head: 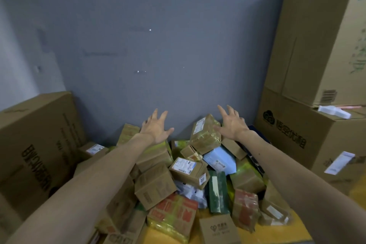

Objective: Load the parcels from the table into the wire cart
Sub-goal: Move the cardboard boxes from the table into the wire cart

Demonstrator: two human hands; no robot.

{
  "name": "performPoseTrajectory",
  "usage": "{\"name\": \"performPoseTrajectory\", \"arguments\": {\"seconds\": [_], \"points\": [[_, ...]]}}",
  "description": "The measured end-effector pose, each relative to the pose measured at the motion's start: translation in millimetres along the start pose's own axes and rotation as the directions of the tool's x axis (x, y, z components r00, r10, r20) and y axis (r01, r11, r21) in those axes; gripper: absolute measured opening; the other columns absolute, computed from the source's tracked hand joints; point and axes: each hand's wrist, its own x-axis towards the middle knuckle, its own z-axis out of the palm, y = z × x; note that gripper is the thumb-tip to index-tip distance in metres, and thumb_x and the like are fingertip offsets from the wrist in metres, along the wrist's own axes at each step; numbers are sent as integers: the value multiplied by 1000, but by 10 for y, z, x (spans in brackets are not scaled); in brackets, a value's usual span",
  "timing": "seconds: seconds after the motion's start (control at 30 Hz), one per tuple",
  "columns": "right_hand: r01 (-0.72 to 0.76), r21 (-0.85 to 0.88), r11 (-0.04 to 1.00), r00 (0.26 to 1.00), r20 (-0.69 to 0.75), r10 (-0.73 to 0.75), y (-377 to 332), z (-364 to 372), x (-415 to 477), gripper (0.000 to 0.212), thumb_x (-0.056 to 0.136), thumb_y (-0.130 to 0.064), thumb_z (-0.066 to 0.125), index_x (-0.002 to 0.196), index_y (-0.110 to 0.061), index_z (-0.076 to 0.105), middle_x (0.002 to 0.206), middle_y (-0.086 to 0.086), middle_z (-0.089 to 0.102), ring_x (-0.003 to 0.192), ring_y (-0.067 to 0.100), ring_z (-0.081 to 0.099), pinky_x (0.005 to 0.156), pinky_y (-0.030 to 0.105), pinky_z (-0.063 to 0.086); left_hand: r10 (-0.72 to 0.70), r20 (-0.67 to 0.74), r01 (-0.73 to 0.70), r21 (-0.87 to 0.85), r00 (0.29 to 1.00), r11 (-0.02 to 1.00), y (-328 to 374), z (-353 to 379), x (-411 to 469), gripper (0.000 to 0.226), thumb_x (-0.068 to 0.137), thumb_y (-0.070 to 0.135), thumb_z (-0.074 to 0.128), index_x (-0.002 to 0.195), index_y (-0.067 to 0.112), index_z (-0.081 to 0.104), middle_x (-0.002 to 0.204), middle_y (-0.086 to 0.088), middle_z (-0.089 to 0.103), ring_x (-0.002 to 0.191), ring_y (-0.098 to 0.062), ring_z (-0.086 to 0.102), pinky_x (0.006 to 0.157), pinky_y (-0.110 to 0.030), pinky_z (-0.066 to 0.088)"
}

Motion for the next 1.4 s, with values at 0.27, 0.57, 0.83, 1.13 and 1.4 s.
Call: {"name": "performPoseTrajectory", "arguments": {"seconds": [0.27, 0.57, 0.83, 1.13, 1.4], "points": [[17, -3, 1000, 998, 67, -17, 91, 317, 924, 81, 96, -56, 46, 157, -27, 1, 163, 13, 3, 150, 32, 9, 117, 57, 19, -47, 60, 45, 37, 997, 998, -172, 244, 870, 79, 97, 57, 45, 158, 25, 6, 165, -15, -1, 150, -33, 13, 120, -45, 16], [66, 12, 998, 985, 156, -67, -393, 1075, 1518, 83, 94, -54, 51, 158, -27, 5, 162, 13, 11, 149, 34, 12, 118, 52, 19, -171, 95, 178, -71, 981, 981, -912, 755, 1332, 79, 96, 53, 51, 157, 24, 10, 162, -15, 8, 149, -35, 15, 119, -45, 21], [66, 111, 992, 916, 387, -104, -1120, 1957, 1675, 91, 92, -48, 61, 157, -30, -1, 163, 14, 4, 148, 37, 16, 119, 50, 23, -132, 278, 162, -89, 952, 983, -1532, 1370, 1382, 64, 96, 44, 55, 151, 23, 28, 151, -18, 19, 140, -37, 30, 112, -41, 33], [59, 163, 985, 824, 549, -140, -1437, 2577, 1845, 98, 90, -52, 62, 156, -36, -8, 163, 12, 6, 149, 35, 16, 117, 52, 27, -344, 422, 374, 12, 839, 927, -1923, 1835, 1429, 71, 99, 38, 52, 157, 26, 13, 151, -25, 23, 135, -42, 37, 109, -46, 35], [58, 243, 968, 718, 664, -209, -1554, 3132, 2025, 110, 87, -39, 71, 150, -45, -19, 160, 22, 13, 130, 38, 49, 109, 55, 39, -424, 560, 617, -210, 711, 758, -2158, 2355, 1587, 83, 90, 36, 63, 156, 26, 13, 148, -16, 41, 132, -34, 45, 107, -35, 39]]}}
